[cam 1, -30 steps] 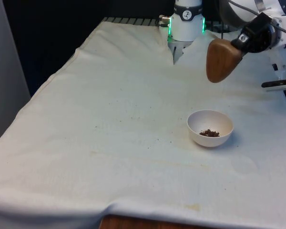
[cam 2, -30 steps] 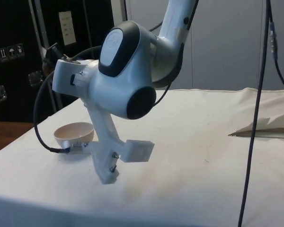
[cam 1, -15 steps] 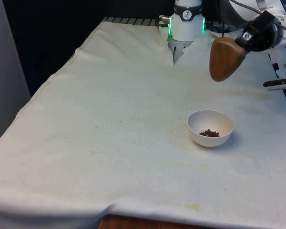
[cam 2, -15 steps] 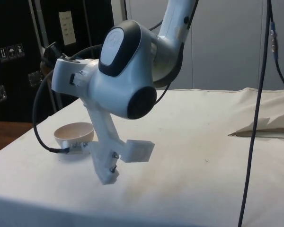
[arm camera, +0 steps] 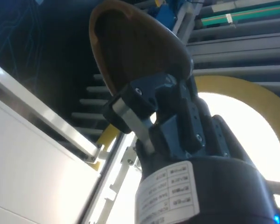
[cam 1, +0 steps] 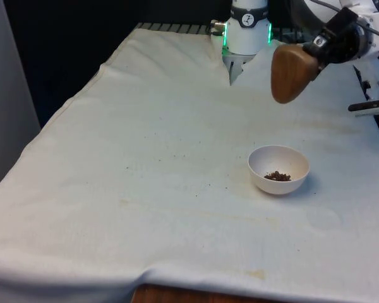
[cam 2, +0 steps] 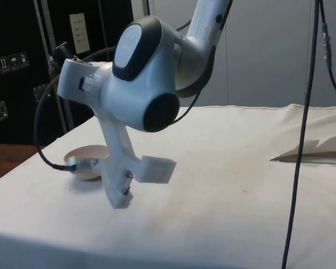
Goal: Pour the coffee beans from the cup into the bowl.
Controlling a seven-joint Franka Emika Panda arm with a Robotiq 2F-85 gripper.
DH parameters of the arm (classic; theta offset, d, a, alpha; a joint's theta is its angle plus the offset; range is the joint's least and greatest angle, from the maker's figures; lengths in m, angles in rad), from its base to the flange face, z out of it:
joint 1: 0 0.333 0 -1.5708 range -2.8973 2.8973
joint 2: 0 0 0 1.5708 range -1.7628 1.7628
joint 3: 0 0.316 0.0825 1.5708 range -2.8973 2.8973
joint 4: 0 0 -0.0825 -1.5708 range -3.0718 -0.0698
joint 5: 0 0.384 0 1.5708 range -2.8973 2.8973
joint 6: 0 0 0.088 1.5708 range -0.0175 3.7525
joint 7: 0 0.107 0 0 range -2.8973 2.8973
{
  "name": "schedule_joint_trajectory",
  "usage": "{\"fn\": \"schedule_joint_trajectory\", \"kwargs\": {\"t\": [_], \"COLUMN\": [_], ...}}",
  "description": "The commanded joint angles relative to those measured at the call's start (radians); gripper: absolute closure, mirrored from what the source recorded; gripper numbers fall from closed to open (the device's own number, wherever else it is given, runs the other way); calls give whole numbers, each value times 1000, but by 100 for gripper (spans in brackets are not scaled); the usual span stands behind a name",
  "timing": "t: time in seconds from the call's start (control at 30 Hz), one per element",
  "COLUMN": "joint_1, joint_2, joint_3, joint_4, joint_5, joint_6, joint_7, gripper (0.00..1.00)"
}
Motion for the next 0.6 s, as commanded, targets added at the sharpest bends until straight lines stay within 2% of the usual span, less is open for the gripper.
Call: {"fn": "schedule_joint_trajectory", "kwargs": {"t": [0.0,0.2,0.23,0.27,0.47,0.53,0.57], "joint_1": [-11,-27,-21,-30,-43,-51,-41], "joint_2": [-16,-45,-37,-49,-70,-81,-68], "joint_3": [3,2,-1,2,0,-2,-3], "joint_4": [-8,-16,-12,-16,-18,-21,-13], "joint_5": [7,29,24,33,57,66,62], "joint_6": [28,53,33,58,84,99,73], "joint_7": [0,6,7,6,9,11,11], "gripper": [100,100,100,100,100,100,100]}}
